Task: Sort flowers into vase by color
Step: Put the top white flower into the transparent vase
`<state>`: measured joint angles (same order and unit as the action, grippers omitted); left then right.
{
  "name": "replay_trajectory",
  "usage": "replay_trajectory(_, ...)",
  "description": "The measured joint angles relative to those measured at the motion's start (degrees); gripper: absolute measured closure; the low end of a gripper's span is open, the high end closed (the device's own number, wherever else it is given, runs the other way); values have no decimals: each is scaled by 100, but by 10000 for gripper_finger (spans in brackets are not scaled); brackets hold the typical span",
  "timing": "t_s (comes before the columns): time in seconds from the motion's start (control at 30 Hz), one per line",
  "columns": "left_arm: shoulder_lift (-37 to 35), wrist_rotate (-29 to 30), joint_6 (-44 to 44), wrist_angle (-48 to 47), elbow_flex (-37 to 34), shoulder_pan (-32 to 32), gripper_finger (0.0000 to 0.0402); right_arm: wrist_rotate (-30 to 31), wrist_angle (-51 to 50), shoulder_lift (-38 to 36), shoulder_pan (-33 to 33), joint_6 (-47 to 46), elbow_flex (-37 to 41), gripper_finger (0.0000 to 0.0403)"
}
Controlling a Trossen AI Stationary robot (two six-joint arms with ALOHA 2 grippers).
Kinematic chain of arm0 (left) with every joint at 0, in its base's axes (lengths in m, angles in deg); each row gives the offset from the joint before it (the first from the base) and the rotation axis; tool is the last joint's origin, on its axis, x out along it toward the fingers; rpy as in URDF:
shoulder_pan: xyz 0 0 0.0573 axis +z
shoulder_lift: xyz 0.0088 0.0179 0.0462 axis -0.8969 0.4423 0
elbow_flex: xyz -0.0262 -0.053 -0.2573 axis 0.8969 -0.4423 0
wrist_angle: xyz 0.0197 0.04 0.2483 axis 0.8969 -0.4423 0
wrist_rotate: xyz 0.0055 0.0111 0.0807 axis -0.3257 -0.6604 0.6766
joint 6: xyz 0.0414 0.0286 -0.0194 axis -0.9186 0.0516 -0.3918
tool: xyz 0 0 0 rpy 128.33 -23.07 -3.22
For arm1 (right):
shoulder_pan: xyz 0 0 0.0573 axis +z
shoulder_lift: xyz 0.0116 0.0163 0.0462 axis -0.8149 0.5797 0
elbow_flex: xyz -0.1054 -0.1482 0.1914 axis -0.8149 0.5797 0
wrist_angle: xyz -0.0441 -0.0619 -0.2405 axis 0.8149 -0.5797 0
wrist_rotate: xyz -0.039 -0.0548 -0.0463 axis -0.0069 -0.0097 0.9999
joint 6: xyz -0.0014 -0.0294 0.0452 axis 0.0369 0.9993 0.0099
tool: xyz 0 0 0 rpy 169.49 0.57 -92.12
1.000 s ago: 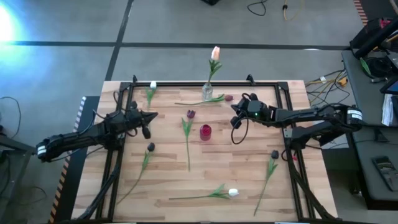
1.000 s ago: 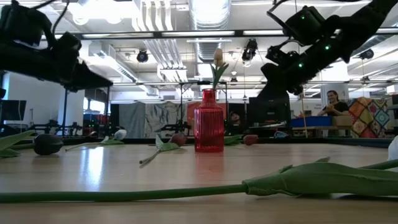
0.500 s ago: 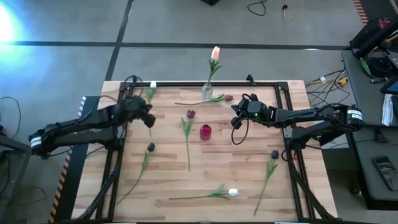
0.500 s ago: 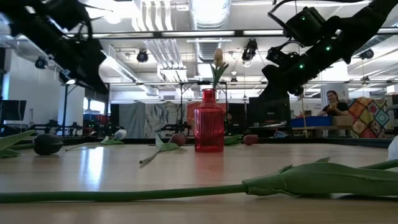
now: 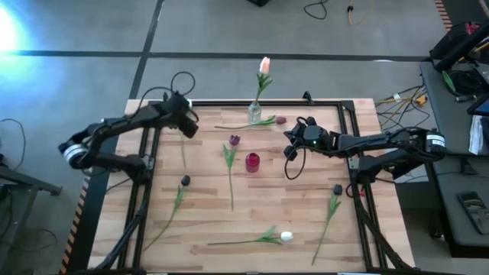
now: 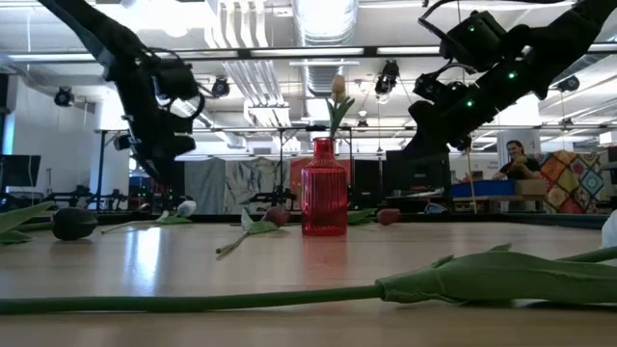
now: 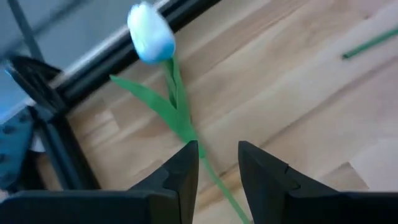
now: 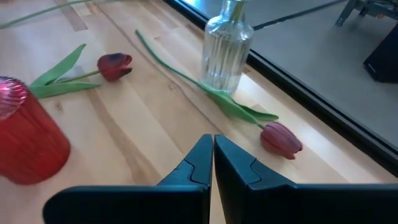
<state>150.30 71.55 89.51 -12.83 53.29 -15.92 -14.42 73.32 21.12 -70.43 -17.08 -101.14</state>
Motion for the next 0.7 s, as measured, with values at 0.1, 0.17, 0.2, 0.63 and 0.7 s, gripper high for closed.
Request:
replay_trajectory(0.1,369,-394,-21,25,170,373,302,5,-4,2,90,8,23,394)
replay_trajectory(0.17,579,-417,-30,55,259,535,302,14,1,2,131,24,26,394)
replay_trajectory(0.2,672,-417,-46,47,293,611,302,18,1,1,140,24,30,394)
replay_trajectory(0.63,1589,-637,-184,15,822,864,230,47,3,2,164,22,34,394)
replay_trajectory(0.7,1712,-634,-187,-21,956,864,216,47,2,2,166,22,34,394)
